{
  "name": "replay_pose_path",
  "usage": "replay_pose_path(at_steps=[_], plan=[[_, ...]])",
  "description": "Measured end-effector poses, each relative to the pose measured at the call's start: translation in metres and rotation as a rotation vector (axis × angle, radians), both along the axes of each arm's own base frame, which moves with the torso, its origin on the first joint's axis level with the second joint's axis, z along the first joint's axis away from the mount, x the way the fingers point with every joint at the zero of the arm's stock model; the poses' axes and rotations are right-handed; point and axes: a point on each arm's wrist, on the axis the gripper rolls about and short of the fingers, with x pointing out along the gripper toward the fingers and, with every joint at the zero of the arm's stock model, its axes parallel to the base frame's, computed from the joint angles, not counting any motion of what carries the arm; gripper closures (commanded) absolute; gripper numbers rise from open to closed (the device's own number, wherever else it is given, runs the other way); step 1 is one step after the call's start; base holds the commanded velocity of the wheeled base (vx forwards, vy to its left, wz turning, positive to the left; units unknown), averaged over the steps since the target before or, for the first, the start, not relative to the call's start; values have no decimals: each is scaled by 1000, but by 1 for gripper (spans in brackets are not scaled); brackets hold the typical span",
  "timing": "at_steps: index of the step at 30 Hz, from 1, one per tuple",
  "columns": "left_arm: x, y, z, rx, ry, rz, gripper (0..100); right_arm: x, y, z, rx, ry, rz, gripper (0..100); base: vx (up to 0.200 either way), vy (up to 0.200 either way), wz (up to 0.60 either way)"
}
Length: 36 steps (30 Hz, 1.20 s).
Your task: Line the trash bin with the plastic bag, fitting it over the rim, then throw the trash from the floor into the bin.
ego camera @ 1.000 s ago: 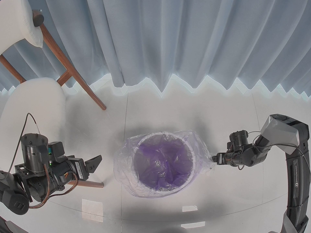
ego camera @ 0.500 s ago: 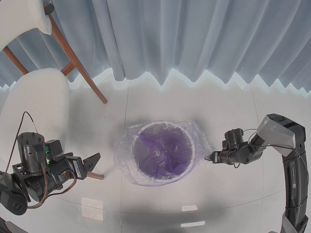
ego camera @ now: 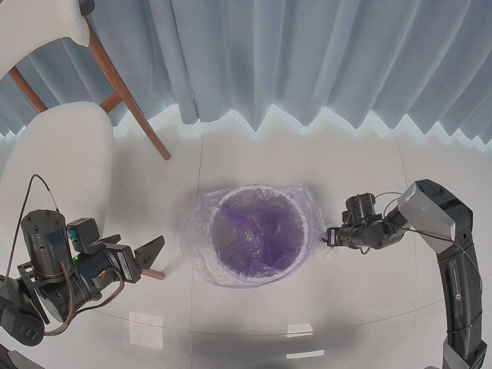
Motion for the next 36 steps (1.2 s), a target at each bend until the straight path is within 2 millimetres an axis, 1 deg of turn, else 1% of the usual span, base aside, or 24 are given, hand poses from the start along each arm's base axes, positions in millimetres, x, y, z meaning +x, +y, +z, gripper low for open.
replay_pose_path(at_steps=[2, 3, 9, 14, 17, 20, 23, 28, 32, 34, 36], plan=[[-1, -1, 0, -4, -5, -6, 0, 4, 1, -2, -3, -5, -2, 0, 0, 0, 0], [-1, -1, 0, -6, -6, -9, 0, 6, 1, -3, -6, -7, -4, 100, 0, 0, 0], [-10, -3, -4, -3, 6, -38, 0, 13, 3, -11, -22, 0, -21, 100, 0, 0, 0], [-14, -2, -5, -2, 12, -40, 0, 15, 1, -17, -46, 1, -51, 100, 0, 0, 0], [-15, 0, -5, -4, 9, -36, 0, 12, -7, -18, -64, 11, -79, 100, 0, 0, 0], [-17, 2, -4, -8, 2, -30, 0, 5, -21, -11, -72, 26, -119, 100, 0, 0, 0], [-19, 5, -3, -11, -3, -18, 0, -8, -34, 5, -62, 39, -163, 100, 0, 0, 0], [-24, 11, -3, -15, -11, -4, 0, -40, -57, 48, -23, 34, -253, 100, 0, 0, 0], [-28, 16, -2, -20, -22, 12, 0, -70, -65, 97, 17, -38, -291, 100, 0, 0, 0], [-30, 19, -1, -23, -29, 23, 0, -88, -67, 122, 37, -84, -300, 100, 0, 0, 0], [-31, 22, 0, -26, -35, 34, 0, -108, -66, 143, 53, -127, -298, 100, 0, 0, 0]])
